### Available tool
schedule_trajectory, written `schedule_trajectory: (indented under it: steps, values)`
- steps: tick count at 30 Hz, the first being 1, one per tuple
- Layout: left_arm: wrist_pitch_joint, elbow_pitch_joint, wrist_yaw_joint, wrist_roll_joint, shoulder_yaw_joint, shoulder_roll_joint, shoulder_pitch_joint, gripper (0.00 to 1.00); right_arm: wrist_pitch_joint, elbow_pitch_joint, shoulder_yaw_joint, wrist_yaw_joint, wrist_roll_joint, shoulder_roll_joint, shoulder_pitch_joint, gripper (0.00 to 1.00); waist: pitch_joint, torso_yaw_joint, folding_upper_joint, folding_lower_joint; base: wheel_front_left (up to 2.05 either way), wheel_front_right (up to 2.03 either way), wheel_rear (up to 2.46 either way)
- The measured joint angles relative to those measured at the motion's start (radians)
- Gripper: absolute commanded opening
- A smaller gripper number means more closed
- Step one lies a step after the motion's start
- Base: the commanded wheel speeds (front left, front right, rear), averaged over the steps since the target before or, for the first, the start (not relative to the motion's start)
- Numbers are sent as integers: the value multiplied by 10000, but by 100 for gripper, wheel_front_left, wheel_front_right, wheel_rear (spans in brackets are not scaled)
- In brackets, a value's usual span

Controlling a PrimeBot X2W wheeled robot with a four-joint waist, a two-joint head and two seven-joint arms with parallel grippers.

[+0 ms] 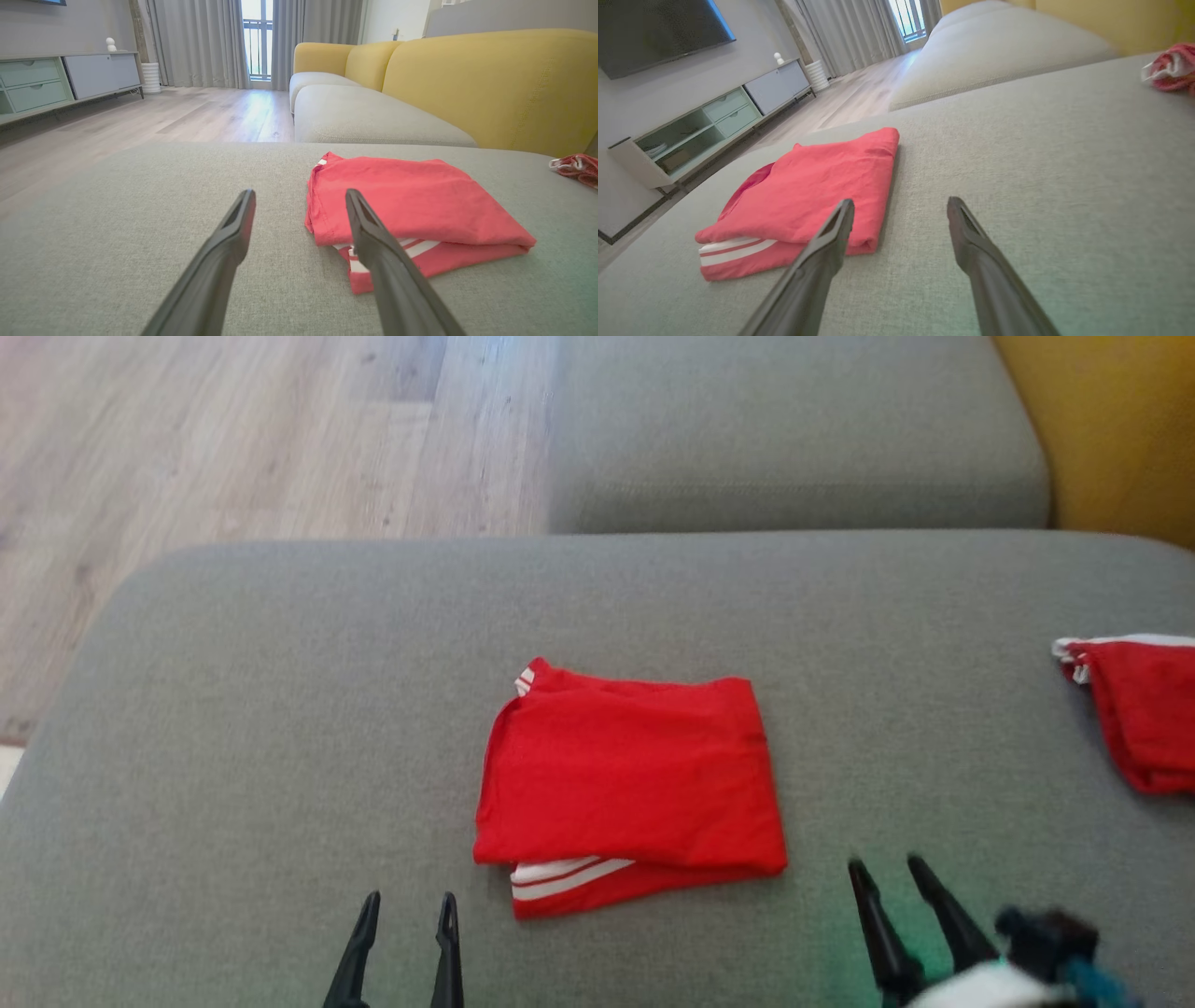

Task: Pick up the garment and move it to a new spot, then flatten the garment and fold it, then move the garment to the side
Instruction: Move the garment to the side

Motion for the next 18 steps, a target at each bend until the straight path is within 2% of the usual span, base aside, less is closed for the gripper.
schedule_trajectory:
  steps: [4,11,18]
  values:
    - [0,111,-13,2,-38,-65,-75,100,635,523,518,0,1210,-307,-1267,100,337,108,0,1,0,0,0]
    - [0,215,-180,105,-221,-207,-744,100,2391,1011,1375,0,3808,-792,-2900,100,1086,372,0,2,0,0,0]
    - [0,299,-259,174,-295,-326,-1260,100,3379,1728,1634,0,5442,-1170,-3952,100,1727,709,0,3,0,0,0]
